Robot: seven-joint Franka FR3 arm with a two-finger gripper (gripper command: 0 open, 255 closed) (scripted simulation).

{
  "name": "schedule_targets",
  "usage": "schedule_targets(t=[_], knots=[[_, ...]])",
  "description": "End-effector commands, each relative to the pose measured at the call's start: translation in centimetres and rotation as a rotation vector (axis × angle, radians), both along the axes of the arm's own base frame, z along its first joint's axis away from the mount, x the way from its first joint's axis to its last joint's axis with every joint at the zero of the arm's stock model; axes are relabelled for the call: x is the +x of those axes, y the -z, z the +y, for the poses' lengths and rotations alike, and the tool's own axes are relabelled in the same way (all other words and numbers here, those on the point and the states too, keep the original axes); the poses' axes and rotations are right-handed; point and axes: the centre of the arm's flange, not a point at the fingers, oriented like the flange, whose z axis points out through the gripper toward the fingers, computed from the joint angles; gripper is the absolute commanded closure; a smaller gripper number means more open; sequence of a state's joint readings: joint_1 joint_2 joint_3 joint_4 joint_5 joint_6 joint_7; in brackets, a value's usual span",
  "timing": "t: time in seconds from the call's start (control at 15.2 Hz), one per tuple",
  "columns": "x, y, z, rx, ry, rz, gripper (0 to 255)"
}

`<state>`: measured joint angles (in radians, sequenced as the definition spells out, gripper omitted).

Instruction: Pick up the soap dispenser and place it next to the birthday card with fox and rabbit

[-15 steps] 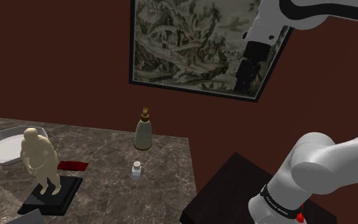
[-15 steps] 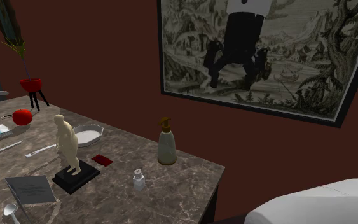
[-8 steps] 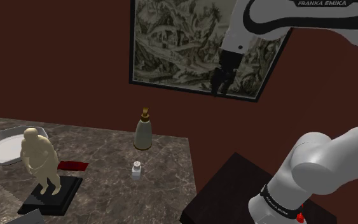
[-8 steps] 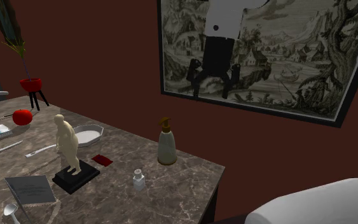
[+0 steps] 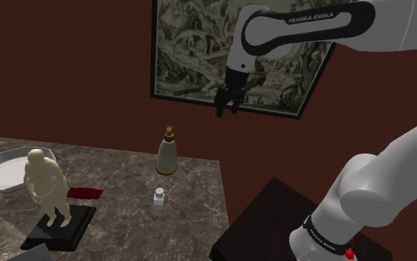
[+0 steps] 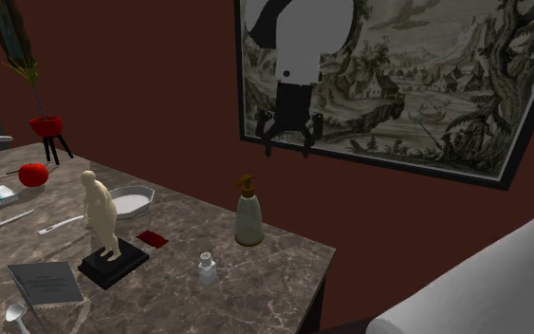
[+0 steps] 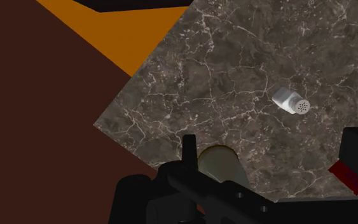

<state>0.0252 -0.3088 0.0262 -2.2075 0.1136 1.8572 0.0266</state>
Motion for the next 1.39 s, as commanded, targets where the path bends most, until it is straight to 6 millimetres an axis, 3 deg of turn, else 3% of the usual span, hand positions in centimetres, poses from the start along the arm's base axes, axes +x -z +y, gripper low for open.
schedule_targets(t=[0.0,1.32], knots=[[2.2,1.3,0.5,-0.006,0.003,-0.001,0],[24.2,14.9,5.9,-0.062,0.028,-0.007,0]])
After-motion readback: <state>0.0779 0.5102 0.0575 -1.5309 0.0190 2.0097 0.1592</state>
